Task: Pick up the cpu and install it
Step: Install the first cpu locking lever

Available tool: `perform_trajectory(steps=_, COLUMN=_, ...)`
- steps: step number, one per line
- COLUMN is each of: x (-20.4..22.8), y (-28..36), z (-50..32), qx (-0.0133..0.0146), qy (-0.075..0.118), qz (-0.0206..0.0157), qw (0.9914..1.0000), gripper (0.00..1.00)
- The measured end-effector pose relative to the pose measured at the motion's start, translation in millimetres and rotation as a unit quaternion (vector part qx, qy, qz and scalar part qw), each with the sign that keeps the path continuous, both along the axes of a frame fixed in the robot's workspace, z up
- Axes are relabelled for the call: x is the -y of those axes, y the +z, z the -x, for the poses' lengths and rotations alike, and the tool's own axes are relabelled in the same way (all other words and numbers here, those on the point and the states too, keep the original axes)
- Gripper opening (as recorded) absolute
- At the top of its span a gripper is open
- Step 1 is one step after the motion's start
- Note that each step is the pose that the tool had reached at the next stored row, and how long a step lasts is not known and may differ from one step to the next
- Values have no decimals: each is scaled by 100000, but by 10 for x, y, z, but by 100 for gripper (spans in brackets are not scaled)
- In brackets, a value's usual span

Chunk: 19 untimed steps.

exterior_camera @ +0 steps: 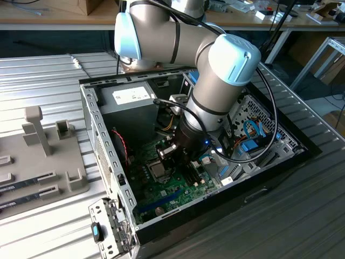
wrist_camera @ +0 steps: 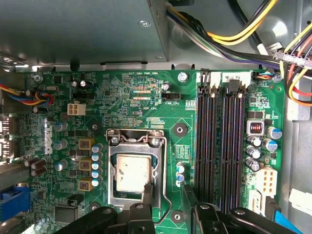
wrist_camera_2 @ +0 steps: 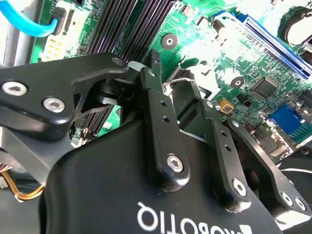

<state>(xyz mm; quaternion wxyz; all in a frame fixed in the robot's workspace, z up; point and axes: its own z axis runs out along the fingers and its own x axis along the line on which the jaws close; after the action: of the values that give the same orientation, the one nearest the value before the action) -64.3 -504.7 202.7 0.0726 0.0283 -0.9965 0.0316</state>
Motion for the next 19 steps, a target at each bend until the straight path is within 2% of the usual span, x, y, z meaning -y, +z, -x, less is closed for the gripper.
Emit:
perform_trajectory(steps=2, x=0, y=0, z=0, qx=-1, qy=0, qz=4, qw=100000, gripper=36)
perform_trajectory(steps=5, x=0, y=0, z=0, qx=4, qy=1, qz=9, qw=100000, gripper=20)
perform_trajectory(steps=14, x=0, y=-1, z=0, qx=0, qy=2, qz=0, qw=100000, gripper=19)
perform_trajectory(steps=19, x=-17, y=27, z=0, qx=-1, qy=3, qz=2, qw=100000, gripper=19)
